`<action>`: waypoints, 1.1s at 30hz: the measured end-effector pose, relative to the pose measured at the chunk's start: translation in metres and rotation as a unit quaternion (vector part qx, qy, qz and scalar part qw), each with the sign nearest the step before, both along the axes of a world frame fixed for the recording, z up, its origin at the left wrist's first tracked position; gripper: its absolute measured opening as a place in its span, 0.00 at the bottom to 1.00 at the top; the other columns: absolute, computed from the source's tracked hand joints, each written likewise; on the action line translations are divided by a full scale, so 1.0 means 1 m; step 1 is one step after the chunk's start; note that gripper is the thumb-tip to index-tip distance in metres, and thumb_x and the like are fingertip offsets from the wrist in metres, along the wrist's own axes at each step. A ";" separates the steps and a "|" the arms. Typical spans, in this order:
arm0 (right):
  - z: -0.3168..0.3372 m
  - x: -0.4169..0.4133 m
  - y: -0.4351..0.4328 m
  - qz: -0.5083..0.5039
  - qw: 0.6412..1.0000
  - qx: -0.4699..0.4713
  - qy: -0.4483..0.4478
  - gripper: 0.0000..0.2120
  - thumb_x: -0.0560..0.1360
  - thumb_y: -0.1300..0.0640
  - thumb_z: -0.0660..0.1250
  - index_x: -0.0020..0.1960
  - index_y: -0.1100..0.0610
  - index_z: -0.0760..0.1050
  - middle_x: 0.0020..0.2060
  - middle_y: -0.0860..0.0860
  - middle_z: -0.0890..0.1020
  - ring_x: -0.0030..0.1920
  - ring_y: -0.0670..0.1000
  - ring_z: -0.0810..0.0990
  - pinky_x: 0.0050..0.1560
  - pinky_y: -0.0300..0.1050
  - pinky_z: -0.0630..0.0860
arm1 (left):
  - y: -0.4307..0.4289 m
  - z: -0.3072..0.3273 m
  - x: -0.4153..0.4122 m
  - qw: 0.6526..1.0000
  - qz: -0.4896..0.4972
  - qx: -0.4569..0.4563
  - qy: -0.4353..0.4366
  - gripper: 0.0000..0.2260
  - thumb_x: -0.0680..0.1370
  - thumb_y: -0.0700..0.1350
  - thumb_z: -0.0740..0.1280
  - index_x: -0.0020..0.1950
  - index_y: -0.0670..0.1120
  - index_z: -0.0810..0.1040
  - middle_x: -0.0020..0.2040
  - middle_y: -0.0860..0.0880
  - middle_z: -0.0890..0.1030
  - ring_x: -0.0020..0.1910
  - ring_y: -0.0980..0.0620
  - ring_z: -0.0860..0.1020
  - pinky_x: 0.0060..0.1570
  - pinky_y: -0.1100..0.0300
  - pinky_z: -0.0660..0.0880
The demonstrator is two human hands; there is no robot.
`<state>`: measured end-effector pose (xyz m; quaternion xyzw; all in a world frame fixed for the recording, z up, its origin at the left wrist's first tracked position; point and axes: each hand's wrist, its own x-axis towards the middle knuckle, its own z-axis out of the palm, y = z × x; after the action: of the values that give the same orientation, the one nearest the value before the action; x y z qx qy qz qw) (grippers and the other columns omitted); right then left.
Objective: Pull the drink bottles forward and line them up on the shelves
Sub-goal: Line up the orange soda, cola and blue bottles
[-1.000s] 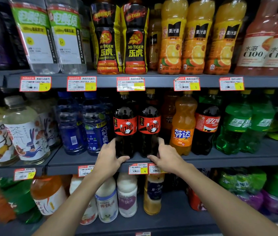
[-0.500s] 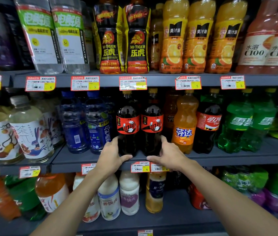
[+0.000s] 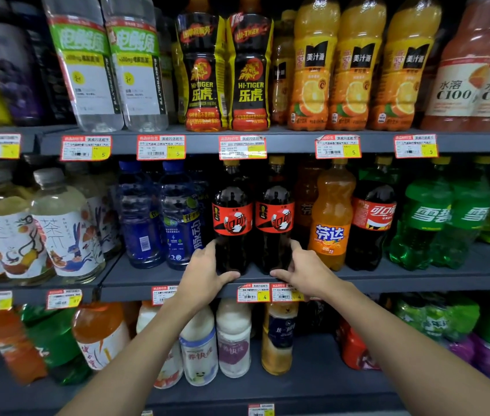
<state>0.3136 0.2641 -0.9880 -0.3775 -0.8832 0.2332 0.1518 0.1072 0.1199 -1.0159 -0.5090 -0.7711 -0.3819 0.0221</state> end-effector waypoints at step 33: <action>-0.023 -0.180 -0.147 -0.135 0.979 0.112 0.103 0.26 0.76 0.42 0.68 0.65 0.56 0.66 0.58 0.53 0.78 0.54 0.55 0.82 0.49 0.49 0.77 | -0.078 -0.003 -0.099 0.957 0.282 0.024 0.065 0.31 0.76 0.61 0.68 0.68 0.38 0.70 0.56 0.37 0.81 0.54 0.37 0.79 0.52 0.46 0.75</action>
<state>0.1333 0.1175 -1.0112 -0.4479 -0.8244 0.1477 0.3131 0.0086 0.0418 -1.0185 -0.2939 -0.8706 -0.3448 0.1916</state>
